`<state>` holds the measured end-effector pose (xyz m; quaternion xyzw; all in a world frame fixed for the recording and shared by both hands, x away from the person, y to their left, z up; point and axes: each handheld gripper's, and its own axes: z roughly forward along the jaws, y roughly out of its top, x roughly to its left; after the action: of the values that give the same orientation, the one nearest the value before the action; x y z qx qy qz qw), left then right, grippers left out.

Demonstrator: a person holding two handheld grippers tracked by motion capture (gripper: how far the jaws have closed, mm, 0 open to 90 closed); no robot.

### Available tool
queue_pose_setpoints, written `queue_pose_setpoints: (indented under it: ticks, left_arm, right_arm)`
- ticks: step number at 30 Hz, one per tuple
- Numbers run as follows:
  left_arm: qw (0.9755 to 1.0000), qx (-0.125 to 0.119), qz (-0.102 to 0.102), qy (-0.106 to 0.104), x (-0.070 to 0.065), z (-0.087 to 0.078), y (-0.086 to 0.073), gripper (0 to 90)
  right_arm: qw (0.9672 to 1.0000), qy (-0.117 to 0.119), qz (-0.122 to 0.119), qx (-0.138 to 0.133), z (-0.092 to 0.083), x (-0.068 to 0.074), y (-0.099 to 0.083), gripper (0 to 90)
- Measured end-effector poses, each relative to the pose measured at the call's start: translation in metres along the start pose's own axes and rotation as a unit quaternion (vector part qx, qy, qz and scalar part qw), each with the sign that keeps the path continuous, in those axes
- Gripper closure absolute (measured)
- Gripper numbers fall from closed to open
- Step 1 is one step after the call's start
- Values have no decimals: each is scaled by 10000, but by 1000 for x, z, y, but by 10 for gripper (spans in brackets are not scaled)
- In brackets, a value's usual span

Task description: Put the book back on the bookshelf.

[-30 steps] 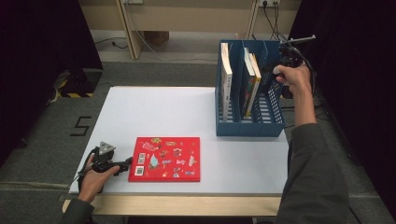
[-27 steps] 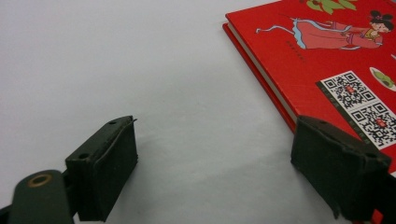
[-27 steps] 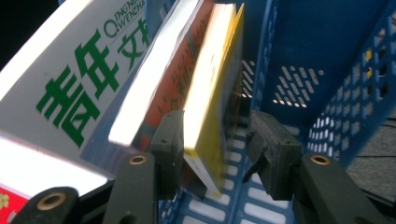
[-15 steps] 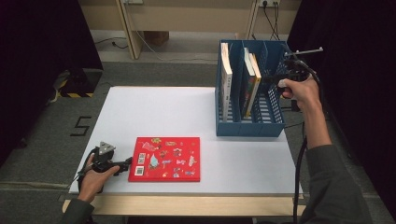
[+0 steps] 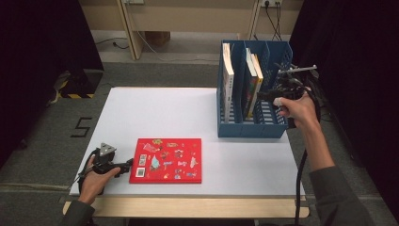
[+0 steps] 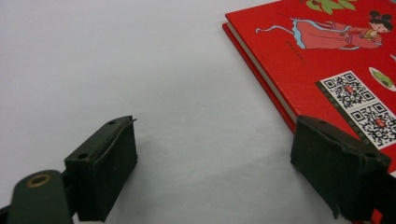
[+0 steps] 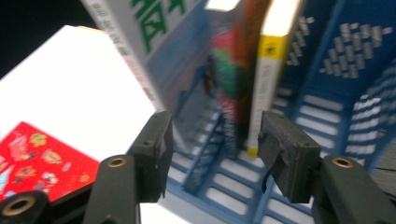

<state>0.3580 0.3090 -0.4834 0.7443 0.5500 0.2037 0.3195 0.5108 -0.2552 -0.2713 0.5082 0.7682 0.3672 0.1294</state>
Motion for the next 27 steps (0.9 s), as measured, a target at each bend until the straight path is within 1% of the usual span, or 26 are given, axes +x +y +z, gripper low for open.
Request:
queue_pose_setpoints:
  ticks: [3, 7, 9, 10, 12, 14, 15, 17, 19, 22, 24, 26, 27]
  left_arm:
    - [10000, 1, -6, -10, 0, 0, 0, 133]
    - [10000, 2, 0, -11, 0, 0, 0, 133]
    - [10000, 9, -3, -8, 0, 0, 0, 134]
    - [10000, 0, -3, -8, 0, 0, 0, 134]
    - [10000, -2, -3, -8, 0, 0, 0, 133]
    - [10000, 10, -5, -9, 0, 0, 0, 134]
    - [10000, 10, -3, -7, 0, 0, 0, 134]
    - [10000, 9, -5, -12, 0, 0, 0, 134]
    - [10000, -1, -7, -23, 0, 0, 0, 133]
    - [10000, -3, -11, -25, 0, 0, 0, 134]
    - [10000, -2, -15, -26, 0, 0, 0, 134]
    - [10000, -2, -14, -25, 0, 0, 0, 134]
    - [10000, -3, -15, -24, 0, 0, 0, 134]
  right_arm:
    - [9999, 154, 26, -12, 2, 8, -9, 418]
    - [9997, 206, -8, -87, 3, 16, -21, 399]
    - [9997, 188, -94, -100, 4, 21, -28, 397]
    - [9996, 235, -94, -106, 6, 23, -32, 398]
    - [9996, 275, -69, -35, 8, 25, -39, 398]
    - [9996, 270, -123, -35, 10, 26, -45, 397]
    - [9995, 305, -122, -38, 10, 27, -47, 397]
    - [9994, 349, -50, -22, 11, 28, -53, 389]
    - [9991, 417, -43, -17, 12, 29, -57, 378]
    - [9989, 474, -2, -48, 14, 31, -65, 347]
    - [9985, 530, 17, -105, 16, 33, -70, 343]
    - [9986, 513, -48, -81, 20, 36, -76, 329]
    - [9985, 541, -25, -90, 21, 38, -79, 329]
